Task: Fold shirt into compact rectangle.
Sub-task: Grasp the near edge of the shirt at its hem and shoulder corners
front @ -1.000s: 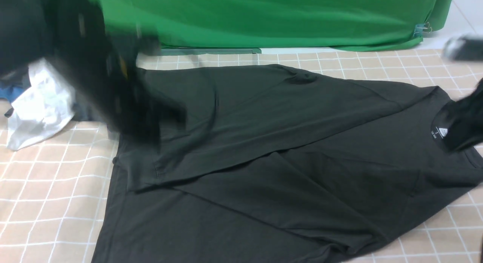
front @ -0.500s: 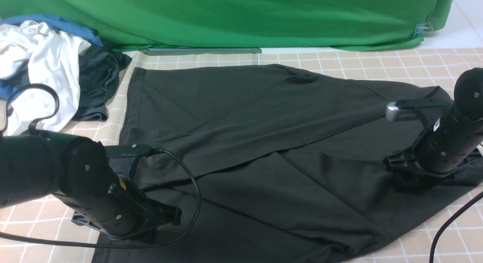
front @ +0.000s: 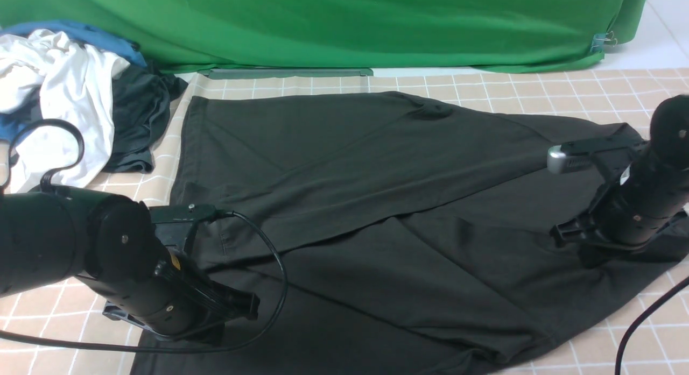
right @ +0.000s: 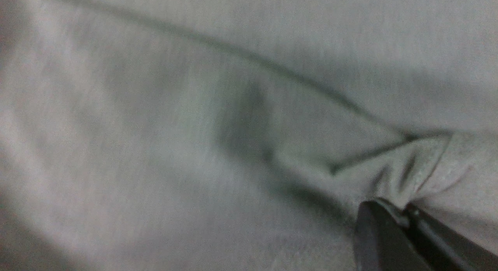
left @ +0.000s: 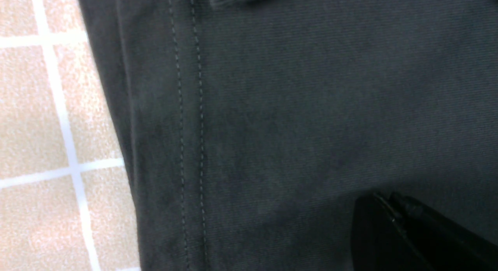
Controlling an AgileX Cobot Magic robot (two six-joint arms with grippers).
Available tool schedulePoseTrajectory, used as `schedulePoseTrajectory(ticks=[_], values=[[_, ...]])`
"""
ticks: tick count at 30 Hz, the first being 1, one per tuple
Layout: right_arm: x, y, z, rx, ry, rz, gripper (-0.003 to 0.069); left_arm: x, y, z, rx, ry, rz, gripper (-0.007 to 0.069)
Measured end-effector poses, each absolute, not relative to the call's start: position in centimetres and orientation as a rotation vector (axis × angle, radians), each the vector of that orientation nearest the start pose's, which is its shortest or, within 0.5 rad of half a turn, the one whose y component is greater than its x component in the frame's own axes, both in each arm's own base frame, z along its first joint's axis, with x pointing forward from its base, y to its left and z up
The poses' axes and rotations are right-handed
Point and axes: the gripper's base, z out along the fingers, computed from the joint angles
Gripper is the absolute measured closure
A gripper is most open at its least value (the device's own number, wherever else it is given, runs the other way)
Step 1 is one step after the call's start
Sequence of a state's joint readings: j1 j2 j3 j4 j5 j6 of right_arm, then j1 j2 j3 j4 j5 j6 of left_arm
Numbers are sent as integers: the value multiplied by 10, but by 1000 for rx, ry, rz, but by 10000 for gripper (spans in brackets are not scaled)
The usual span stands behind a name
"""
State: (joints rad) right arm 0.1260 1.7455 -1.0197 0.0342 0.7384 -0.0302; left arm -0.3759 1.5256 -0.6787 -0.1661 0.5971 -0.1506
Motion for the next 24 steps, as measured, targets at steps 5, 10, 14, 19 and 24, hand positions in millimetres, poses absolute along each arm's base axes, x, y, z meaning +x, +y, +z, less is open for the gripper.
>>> schedulePoseTrajectory(ticks=[5,10,14,19,24], values=[[299,36,197,-265,2987,-29,608,221,-96,161,147,2971,-232,606],[292,33,198,-313,3059,-63,608,220,-96,161,152,2978,-230,606],[294,32,198,-333,3039,-85,608,220,-96,161,168,2981,-218,606],[304,31,200,-335,2931,-120,571,219,-94,161,200,2992,-192,606],[304,30,204,-265,2962,-133,349,216,-93,160,238,3017,-182,606]])
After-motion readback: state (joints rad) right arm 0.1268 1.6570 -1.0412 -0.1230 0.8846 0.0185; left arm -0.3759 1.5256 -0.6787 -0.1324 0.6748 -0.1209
